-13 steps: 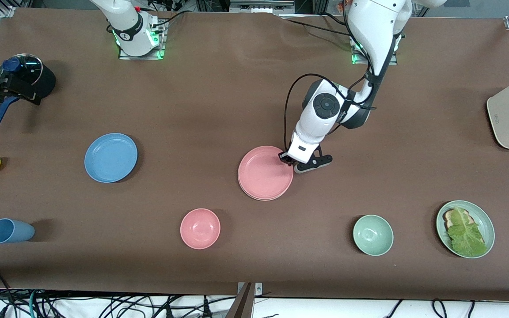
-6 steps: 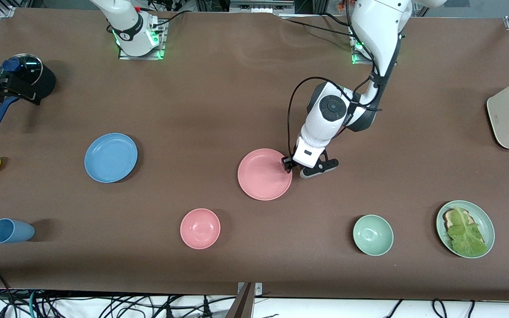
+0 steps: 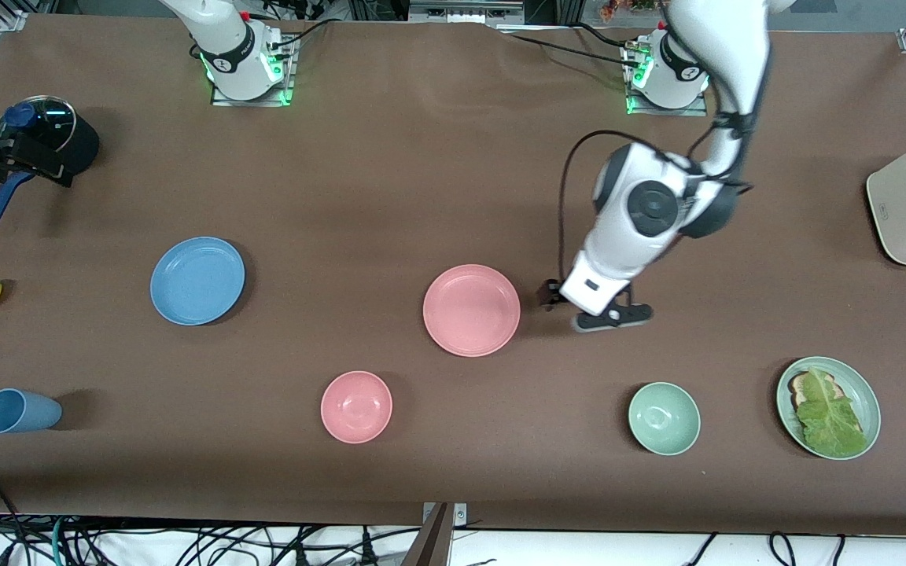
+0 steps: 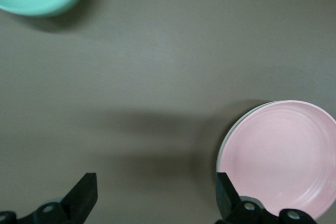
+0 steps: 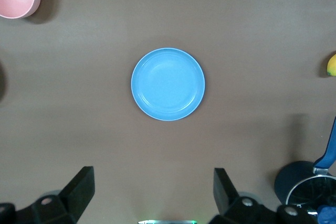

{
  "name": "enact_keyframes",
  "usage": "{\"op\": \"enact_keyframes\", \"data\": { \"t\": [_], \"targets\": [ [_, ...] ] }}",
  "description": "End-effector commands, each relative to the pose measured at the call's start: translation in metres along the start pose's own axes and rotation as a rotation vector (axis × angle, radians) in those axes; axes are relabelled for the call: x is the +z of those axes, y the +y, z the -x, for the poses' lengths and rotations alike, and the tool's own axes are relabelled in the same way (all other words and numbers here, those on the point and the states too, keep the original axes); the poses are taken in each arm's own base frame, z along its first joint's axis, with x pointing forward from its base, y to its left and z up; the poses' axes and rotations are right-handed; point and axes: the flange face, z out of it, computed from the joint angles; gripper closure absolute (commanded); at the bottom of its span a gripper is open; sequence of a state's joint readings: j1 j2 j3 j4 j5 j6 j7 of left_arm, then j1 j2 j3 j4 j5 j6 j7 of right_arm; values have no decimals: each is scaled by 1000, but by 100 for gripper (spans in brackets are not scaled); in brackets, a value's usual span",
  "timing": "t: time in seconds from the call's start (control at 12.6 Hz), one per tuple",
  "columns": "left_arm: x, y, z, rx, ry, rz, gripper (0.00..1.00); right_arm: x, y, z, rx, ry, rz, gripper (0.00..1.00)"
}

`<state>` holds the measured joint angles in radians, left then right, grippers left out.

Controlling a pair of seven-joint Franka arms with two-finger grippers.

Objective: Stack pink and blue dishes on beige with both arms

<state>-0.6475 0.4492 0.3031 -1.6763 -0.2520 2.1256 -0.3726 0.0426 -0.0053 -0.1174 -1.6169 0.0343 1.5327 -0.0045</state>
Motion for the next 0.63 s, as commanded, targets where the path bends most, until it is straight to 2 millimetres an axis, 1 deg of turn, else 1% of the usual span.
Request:
{"op": "enact_keyframes", "data": {
  "t": [0.0, 0.08, 0.16, 0.32, 0.55],
  "targets": [
    [-67, -32, -27, 93, -63, -22, 0, -4, 0, 8, 5, 8, 2, 0],
    [-80, -47, -33, 120, -71, -15, 0, -4, -1, 8, 3, 7, 3, 0],
    [-88, -58, -35, 146, -74, -10, 0, -4, -1, 8, 3, 7, 4, 0],
    [-106, -88, -40, 169, -85, -2, 0, -4, -2, 8, 2, 5, 4, 0],
    [-125, -127, -46, 222, -96, 14, 0, -4, -2, 8, 2, 3, 4, 0]
  ]
}}
